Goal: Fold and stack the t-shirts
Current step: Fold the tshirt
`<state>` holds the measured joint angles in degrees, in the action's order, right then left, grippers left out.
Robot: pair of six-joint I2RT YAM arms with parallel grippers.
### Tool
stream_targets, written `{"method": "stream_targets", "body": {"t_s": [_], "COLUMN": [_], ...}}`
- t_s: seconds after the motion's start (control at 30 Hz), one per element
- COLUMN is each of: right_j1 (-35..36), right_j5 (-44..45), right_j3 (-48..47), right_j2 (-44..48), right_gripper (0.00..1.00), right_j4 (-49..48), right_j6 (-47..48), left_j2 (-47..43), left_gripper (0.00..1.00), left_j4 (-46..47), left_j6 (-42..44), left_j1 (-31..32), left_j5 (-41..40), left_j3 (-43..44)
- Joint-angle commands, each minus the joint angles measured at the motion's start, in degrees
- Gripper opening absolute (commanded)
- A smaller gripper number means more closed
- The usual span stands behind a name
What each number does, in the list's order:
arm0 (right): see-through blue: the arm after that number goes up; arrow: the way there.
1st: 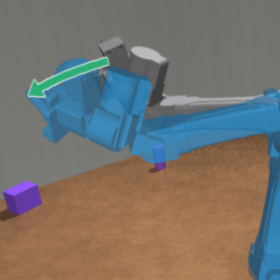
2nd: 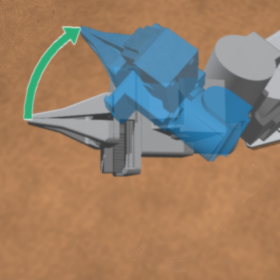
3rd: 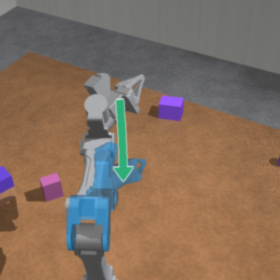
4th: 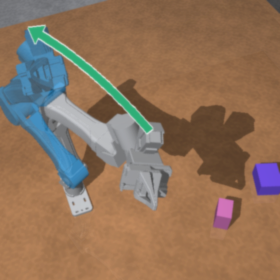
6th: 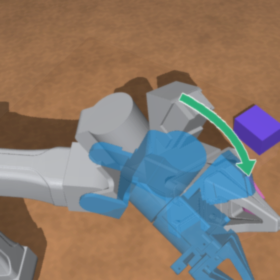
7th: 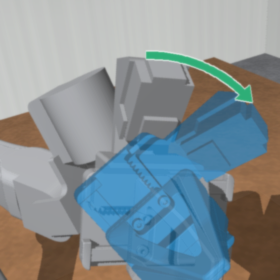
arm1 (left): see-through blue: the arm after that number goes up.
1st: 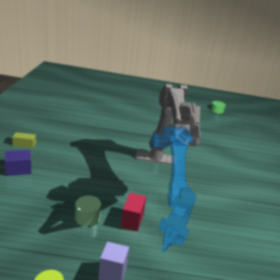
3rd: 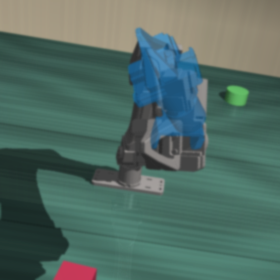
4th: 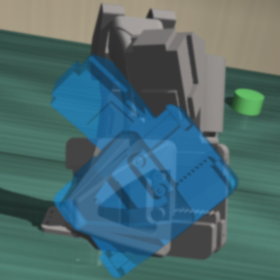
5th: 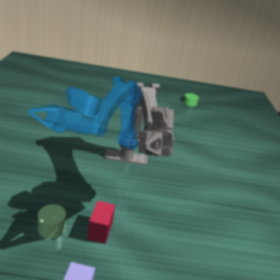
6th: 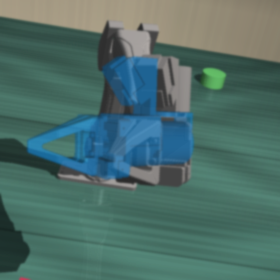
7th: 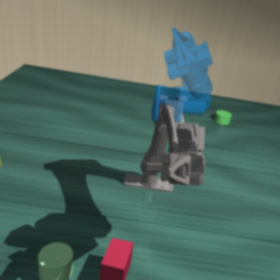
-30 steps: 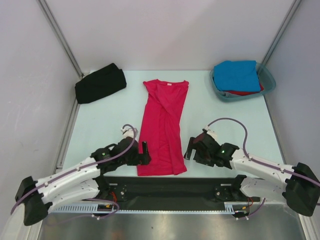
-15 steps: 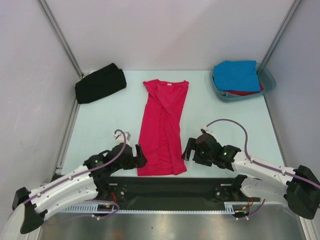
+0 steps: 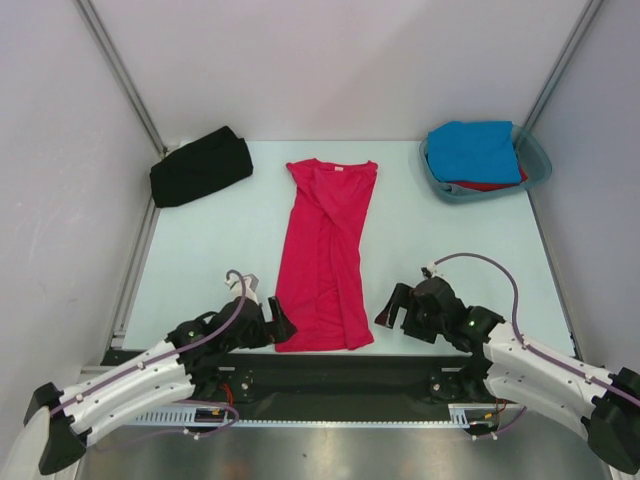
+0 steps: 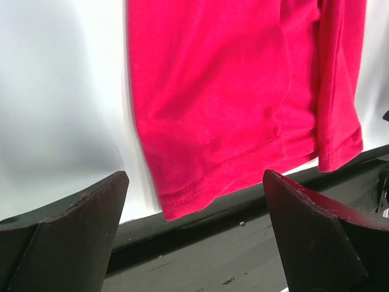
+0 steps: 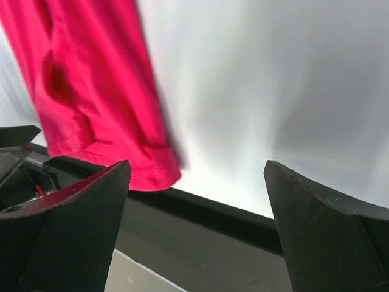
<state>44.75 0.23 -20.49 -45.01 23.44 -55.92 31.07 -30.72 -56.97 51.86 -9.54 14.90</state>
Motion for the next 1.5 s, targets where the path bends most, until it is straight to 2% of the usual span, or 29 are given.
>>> {"method": "stream_targets", "body": {"t_s": [0.0, 0.13, 0.4, 0.7, 0.93, 1.1, 1.3, 1.47], "right_j1": [-0.8, -0.7, -0.8, -0.7, -1.1, 0.5, 4.5, 7.1], "right_j5": [-2.9, -4.8, -5.9, -8.5, -11.5, -11.6, -11.2, -11.0], "right_j3": [1.0, 2.6, 3.3, 6.3, 6.9, 5.6, 3.2, 1.7], "right_j2": [-0.4, -1.6, -3.9, -3.6, -10.6, -15.9, -21.8, -24.5], "right_gripper": [0.98, 0.98, 0.98, 0.97, 0.93, 0.87, 0.82, 0.72], "right_j4": [-2.3, -5.0, -8.6, -12.8, -18.8, -21.3, -22.9, -24.8], "right_j6": [-0.8, -1.2, -1.0, -2.2, -2.3, -2.9, -3.6, -4.8], "left_j2": [4.4, 9.2, 13.5, 5.5, 1.7, 1.4, 4.0, 1.1], "left_gripper": [1.0, 1.0, 1.0, 1.0, 1.0, 1.0, 0.9, 0.76], "left_j4": [4.2, 7.7, 16.7, 10.2, 3.8, 6.5, 9.4, 8.2], "left_j6": [-0.3, 0.4, 3.4, 2.4, 2.5, 1.3, 0.6, -0.5], "left_j1": [0.1, -0.8, -9.0, -10.1, -10.1, -10.1, -10.1, -10.1], "left_j5": [1.1, 3.0, 12.1, 11.6, 13.0, 15.0, 16.8, 18.1], "left_j3": [0.1, -0.2, -2.9, -3.5, -4.0, -6.6, -7.9, -10.0]}}
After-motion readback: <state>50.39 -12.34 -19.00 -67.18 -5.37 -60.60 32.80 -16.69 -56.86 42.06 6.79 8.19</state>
